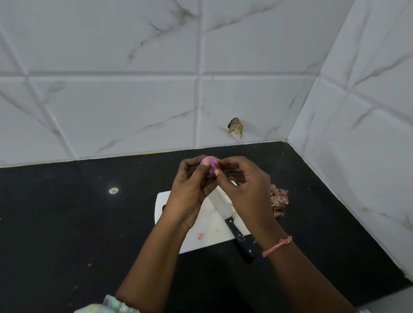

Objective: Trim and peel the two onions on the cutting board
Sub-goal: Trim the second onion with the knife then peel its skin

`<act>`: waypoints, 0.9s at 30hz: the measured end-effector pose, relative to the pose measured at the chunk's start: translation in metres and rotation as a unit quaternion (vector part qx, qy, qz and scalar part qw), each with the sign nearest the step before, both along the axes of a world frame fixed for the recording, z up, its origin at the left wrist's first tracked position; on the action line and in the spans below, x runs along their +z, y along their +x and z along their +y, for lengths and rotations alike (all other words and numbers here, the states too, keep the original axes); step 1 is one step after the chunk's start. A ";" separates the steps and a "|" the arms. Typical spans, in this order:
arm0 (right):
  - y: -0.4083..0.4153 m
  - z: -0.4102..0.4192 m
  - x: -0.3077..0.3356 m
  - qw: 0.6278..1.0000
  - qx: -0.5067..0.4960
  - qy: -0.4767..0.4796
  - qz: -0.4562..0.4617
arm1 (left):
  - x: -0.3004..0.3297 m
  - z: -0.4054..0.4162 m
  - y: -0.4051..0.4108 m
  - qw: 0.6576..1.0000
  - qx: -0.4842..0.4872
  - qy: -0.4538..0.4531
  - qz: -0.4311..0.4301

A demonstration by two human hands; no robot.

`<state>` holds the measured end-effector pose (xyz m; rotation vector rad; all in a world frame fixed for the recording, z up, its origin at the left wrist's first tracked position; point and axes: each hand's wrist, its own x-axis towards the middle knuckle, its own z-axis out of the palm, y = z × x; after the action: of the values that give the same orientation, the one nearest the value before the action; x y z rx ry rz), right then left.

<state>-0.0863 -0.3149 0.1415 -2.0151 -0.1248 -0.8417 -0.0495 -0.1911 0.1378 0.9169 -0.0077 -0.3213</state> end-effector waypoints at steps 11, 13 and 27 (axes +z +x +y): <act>0.001 -0.005 0.002 0.997 -0.004 -0.070 -0.037 | 0.003 0.001 -0.003 1.000 -0.006 -0.029 -0.003; 0.001 -0.005 0.001 0.997 -0.007 -0.062 -0.038 | 0.003 0.002 -0.003 1.000 -0.006 -0.029 -0.002; 0.010 -0.006 0.004 0.997 -0.018 -0.072 0.037 | 0.004 -0.001 -0.004 0.997 -0.028 -0.046 0.046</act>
<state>-0.0762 -0.3205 0.1451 -2.1863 -0.1114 -0.7995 -0.0538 -0.1921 0.1421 0.8102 0.0362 -0.4123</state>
